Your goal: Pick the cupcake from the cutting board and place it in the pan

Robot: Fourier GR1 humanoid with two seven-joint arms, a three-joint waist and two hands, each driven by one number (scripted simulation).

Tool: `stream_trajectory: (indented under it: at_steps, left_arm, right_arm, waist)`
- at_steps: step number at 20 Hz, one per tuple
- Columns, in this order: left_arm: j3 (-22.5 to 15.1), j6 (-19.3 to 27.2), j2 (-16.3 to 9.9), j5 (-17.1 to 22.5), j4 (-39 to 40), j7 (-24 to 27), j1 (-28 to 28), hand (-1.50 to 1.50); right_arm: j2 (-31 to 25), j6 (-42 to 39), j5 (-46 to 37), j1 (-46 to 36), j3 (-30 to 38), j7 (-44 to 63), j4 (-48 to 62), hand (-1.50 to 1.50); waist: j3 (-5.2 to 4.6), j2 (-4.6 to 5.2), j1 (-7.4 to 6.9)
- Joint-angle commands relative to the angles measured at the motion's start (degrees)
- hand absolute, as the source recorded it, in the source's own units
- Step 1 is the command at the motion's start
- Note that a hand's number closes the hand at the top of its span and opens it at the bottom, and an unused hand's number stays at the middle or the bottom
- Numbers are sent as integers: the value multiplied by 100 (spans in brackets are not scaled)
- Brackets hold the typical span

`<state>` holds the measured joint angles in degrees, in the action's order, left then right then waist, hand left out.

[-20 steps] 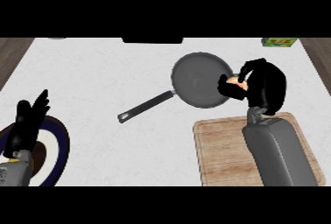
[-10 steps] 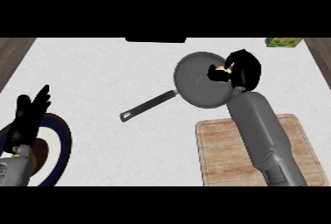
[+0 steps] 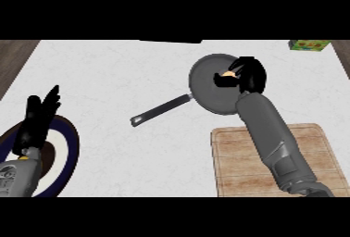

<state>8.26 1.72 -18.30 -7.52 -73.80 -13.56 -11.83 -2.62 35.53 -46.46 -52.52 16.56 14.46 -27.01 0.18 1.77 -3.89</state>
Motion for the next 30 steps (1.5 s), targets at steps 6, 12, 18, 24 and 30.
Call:
stream_trajectory:
  at_steps: [6, 12, 18, 24, 30]
  left_arm:
    - [-30, -70, -18, -15, 11, 74, -70, 0]
    - [-238, 237, 250, -266, 36, -43, -224, 0]
    - [14, -124, -12, 45, -40, 55, 50, 0]
    - [145, -58, -74, 74, -172, -202, 13, 0]
    - [232, 23, -51, 11, -68, -195, 219, 0]
  right_arm:
    - [104, 286, 698, -306, 674, -1096, 769, -150]
    - [213, 745, 1106, -405, 1066, -1902, 704, -150]
    - [91, 1208, 1639, -388, 1582, -2742, 581, -150]
    - [-205, 1399, 2096, -331, 2014, -3070, 678, -150]
    - [-310, 895, 2624, 446, 2063, -3484, -117, -150]
  waist:
    - [8, 99, -232]
    - [11, 112, -171]
    - [1, 20, -123]
    - [-5, -72, 94]
    - [-14, -182, 380]
